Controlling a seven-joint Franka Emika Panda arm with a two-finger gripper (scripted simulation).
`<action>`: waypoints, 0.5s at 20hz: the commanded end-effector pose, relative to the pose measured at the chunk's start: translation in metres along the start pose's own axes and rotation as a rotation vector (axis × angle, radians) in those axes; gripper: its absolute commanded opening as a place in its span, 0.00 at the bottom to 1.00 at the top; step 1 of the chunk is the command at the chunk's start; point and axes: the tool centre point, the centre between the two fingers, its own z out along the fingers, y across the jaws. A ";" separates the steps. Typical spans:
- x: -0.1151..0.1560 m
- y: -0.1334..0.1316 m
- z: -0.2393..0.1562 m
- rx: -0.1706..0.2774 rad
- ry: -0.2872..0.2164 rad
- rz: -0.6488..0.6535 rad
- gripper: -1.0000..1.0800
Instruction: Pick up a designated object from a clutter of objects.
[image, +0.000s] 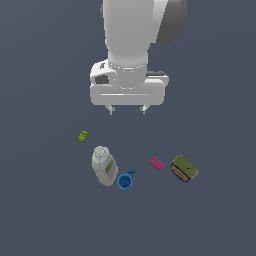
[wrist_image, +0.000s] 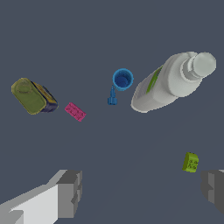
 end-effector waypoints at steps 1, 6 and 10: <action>0.000 0.000 0.000 0.000 0.000 0.000 0.96; -0.003 -0.007 0.004 -0.014 -0.016 -0.033 0.96; -0.005 -0.014 0.009 -0.029 -0.033 -0.070 0.96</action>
